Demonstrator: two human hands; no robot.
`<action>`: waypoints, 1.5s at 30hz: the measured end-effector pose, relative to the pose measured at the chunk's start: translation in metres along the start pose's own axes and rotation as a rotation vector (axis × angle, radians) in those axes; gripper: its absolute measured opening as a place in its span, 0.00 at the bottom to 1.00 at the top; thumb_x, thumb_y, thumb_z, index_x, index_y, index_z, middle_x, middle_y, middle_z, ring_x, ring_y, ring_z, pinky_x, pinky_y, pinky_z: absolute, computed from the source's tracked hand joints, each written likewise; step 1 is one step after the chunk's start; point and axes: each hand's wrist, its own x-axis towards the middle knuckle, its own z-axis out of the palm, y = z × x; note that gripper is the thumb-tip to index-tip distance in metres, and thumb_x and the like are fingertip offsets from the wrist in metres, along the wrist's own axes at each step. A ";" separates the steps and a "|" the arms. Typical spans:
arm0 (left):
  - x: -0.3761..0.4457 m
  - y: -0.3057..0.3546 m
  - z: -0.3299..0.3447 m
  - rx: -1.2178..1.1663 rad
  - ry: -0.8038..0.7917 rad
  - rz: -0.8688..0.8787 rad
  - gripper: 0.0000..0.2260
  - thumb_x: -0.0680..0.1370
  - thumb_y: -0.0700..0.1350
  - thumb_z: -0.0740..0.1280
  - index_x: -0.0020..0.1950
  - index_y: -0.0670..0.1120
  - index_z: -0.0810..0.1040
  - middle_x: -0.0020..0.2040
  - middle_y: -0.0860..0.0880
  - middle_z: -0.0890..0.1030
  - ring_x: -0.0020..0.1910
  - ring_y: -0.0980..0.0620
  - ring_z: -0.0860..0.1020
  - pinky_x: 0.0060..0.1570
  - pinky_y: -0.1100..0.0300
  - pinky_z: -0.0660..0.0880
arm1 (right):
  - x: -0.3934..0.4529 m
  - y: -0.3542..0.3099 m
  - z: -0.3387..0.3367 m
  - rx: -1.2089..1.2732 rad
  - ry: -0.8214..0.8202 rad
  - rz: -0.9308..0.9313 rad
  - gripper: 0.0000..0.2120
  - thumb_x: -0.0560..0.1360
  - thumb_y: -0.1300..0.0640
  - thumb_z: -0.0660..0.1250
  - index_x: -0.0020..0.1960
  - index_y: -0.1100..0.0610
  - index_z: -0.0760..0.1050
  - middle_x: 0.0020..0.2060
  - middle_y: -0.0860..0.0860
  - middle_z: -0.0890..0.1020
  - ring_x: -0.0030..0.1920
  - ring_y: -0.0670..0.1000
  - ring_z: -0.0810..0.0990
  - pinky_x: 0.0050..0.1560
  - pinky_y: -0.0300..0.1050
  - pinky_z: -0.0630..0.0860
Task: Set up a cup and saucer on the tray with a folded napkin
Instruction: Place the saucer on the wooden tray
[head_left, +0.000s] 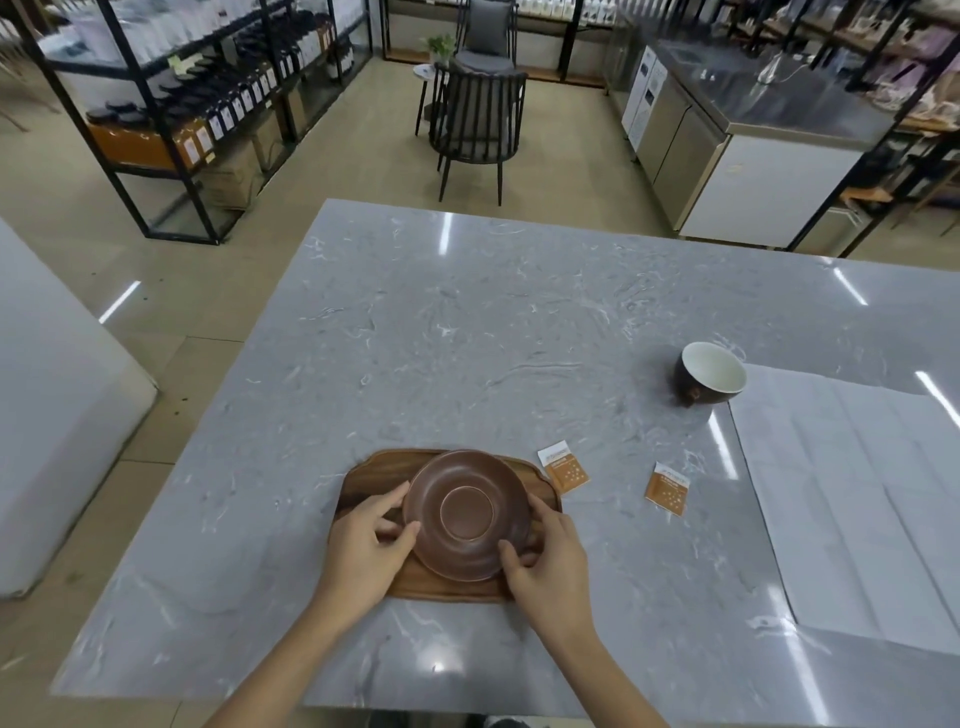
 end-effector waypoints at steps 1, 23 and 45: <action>0.000 -0.001 -0.001 -0.006 -0.001 -0.001 0.26 0.76 0.42 0.74 0.73 0.50 0.73 0.61 0.54 0.82 0.47 0.59 0.84 0.46 0.75 0.76 | -0.001 -0.001 0.001 0.001 0.005 0.002 0.30 0.74 0.60 0.75 0.74 0.56 0.71 0.59 0.50 0.74 0.35 0.41 0.82 0.42 0.24 0.75; -0.005 -0.014 0.002 -0.113 -0.142 0.012 0.33 0.74 0.45 0.76 0.77 0.51 0.68 0.67 0.59 0.72 0.58 0.56 0.80 0.54 0.63 0.81 | -0.043 -0.001 0.012 0.188 0.129 0.048 0.29 0.77 0.62 0.73 0.76 0.56 0.70 0.56 0.52 0.77 0.43 0.41 0.83 0.39 0.26 0.77; -0.004 -0.020 0.005 -0.078 -0.107 0.048 0.30 0.76 0.42 0.74 0.76 0.48 0.69 0.69 0.63 0.70 0.57 0.73 0.76 0.49 0.81 0.72 | -0.044 -0.001 0.024 0.210 0.201 0.068 0.28 0.77 0.61 0.74 0.75 0.55 0.71 0.56 0.46 0.75 0.42 0.45 0.83 0.42 0.28 0.78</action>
